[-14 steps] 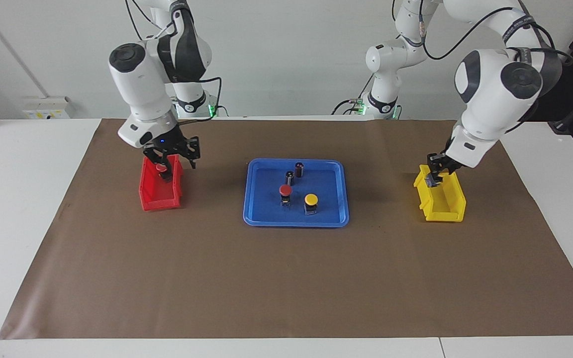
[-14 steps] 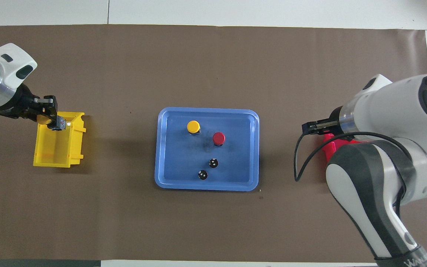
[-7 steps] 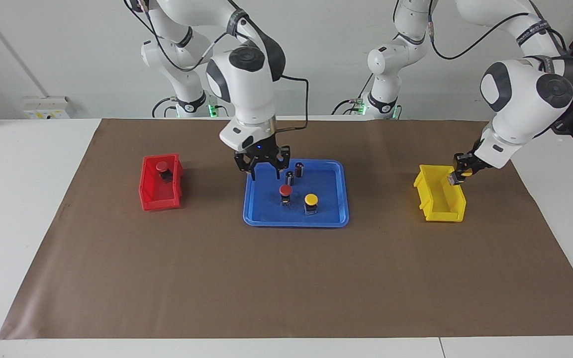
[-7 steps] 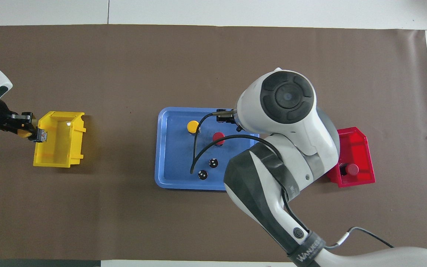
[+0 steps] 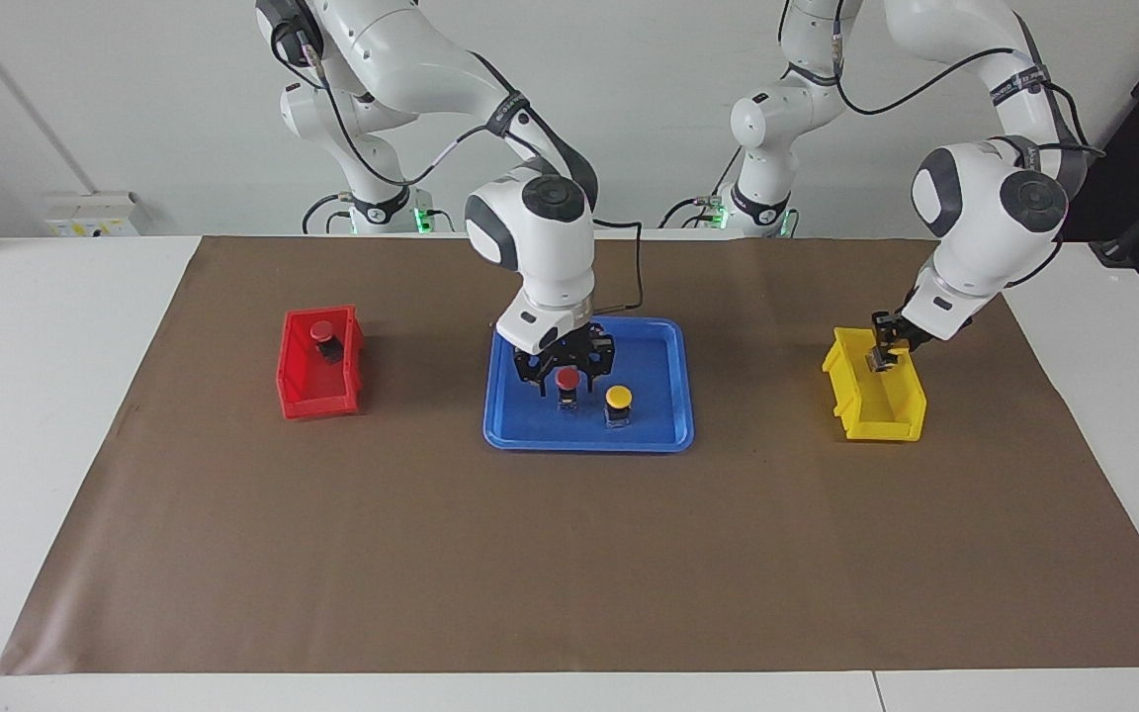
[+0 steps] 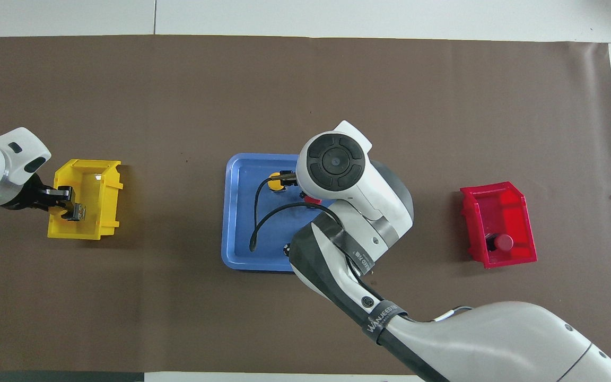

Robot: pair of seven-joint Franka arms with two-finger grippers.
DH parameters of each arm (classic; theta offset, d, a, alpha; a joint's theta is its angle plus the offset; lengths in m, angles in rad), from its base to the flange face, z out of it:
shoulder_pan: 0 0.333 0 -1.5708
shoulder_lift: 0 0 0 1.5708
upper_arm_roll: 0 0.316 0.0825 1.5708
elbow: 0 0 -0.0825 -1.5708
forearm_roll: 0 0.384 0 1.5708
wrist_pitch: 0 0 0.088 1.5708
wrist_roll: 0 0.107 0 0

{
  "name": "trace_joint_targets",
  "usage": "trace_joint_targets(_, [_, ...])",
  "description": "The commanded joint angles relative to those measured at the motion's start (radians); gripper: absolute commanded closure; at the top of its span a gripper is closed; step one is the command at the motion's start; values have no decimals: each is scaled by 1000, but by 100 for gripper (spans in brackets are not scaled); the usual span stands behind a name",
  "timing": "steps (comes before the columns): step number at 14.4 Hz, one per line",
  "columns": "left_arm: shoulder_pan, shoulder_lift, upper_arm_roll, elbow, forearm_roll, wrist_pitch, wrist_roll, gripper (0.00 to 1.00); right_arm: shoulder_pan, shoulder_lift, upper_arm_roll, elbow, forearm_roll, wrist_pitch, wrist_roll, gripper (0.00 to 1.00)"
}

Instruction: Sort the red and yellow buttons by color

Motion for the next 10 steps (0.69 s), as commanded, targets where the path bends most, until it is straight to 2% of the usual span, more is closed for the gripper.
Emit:
trace_joint_targets(1, [5, -31, -1, -96, -24, 108, 12, 98, 6, -22, 1, -69, -23, 44, 21, 28])
trace_joint_targets(10, [8, -12, -1, -135, -26, 189, 15, 98, 9, -37, 2, -105, -23, 44, 21, 35])
